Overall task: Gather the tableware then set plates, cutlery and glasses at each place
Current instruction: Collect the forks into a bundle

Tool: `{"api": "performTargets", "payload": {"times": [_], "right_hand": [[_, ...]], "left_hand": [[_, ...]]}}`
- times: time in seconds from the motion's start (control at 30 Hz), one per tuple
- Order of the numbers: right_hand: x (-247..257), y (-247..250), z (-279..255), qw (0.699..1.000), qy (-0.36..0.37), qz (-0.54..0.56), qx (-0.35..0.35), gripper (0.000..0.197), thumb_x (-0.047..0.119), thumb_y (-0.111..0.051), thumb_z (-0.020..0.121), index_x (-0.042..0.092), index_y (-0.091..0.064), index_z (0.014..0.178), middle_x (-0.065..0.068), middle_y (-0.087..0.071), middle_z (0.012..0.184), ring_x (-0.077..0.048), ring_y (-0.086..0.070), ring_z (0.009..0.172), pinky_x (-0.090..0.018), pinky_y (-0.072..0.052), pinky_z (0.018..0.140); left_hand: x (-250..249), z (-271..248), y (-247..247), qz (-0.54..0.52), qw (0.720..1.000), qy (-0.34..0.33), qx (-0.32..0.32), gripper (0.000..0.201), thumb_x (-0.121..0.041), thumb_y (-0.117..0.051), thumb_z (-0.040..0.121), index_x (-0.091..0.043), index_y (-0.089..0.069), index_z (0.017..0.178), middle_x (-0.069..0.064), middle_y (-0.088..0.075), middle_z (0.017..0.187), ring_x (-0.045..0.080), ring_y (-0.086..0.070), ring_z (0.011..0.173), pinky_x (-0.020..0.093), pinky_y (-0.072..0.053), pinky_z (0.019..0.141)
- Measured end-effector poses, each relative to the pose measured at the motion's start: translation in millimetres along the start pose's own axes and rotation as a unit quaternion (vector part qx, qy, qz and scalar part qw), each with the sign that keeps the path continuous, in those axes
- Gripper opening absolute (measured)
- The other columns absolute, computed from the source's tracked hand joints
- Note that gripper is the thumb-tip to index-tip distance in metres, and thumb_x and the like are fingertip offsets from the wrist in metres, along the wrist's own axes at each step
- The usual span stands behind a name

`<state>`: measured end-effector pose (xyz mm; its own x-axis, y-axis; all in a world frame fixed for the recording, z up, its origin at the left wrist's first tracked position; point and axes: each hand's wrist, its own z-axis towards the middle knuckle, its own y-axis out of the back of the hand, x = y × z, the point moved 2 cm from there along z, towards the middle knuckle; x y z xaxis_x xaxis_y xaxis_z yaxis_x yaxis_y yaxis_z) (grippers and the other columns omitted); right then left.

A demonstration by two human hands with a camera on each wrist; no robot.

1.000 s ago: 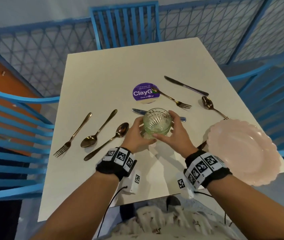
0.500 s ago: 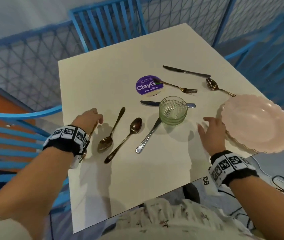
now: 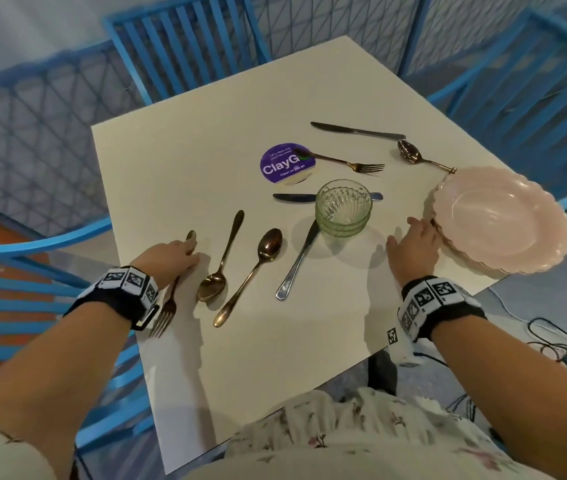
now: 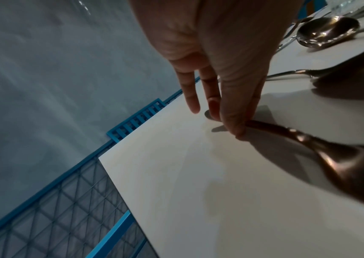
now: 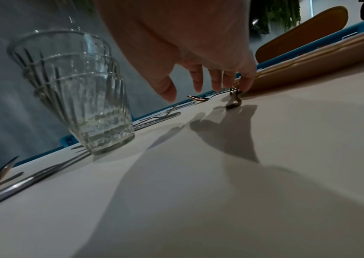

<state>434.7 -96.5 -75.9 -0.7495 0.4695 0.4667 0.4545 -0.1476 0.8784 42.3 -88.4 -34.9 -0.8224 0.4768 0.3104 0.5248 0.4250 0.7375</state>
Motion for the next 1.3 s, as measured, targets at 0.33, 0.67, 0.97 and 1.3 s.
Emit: {"api": "performTargets", "payload": {"times": [0.33, 0.67, 0.97, 1.3], "right_hand": [[-3, -8, 15, 0.995, -0.045, -0.065, 0.061, 0.060, 0.021, -0.049, 0.093, 0.002, -0.024, 0.144, -0.014, -0.014, 0.156, -0.031, -0.012, 0.144, -0.047, -0.023, 0.111], [-1, -12, 18, 0.995, -0.044, -0.088, 0.018, 0.054, 0.009, -0.047, 0.089, -0.003, -0.031, 0.139, -0.022, -0.018, 0.152, -0.036, -0.018, 0.140, -0.049, -0.029, 0.106], [6, -15, 21, 0.994, -0.046, -0.087, 0.038, 0.037, -0.004, -0.036, 0.092, -0.013, -0.039, 0.128, -0.028, -0.026, 0.145, -0.041, -0.027, 0.133, -0.049, -0.040, 0.096], [7, -11, 15, 0.996, -0.018, -0.080, 0.045, 0.037, -0.006, -0.037, 0.092, -0.013, -0.036, 0.128, -0.028, -0.033, 0.138, -0.039, -0.033, 0.128, -0.040, -0.033, 0.104]], "left_hand": [[-1, -14, -3, 0.137, 0.989, -0.061, 0.015, 0.037, -0.014, -0.036, 0.097, -0.018, -0.038, 0.135, 0.003, -0.035, 0.144, 0.021, -0.039, 0.127, 0.032, -0.036, 0.103], [46, -43, -16, 0.162, 0.985, -0.015, 0.055, 0.053, -0.005, -0.044, 0.093, -0.019, -0.028, 0.141, 0.001, -0.039, 0.140, 0.020, -0.043, 0.125, 0.031, -0.036, 0.105], [80, -69, 18, -0.008, 0.989, 0.116, -0.088, 0.061, 0.006, -0.044, 0.088, -0.015, -0.028, 0.143, 0.009, -0.041, 0.140, 0.027, -0.047, 0.121, 0.035, -0.045, 0.095], [-31, -13, 95, -0.394, 0.838, 0.091, -0.367, 0.022, -0.014, -0.034, 0.098, -0.010, -0.040, 0.119, 0.014, -0.057, 0.079, 0.029, -0.054, 0.066, 0.040, -0.046, 0.063]]}}
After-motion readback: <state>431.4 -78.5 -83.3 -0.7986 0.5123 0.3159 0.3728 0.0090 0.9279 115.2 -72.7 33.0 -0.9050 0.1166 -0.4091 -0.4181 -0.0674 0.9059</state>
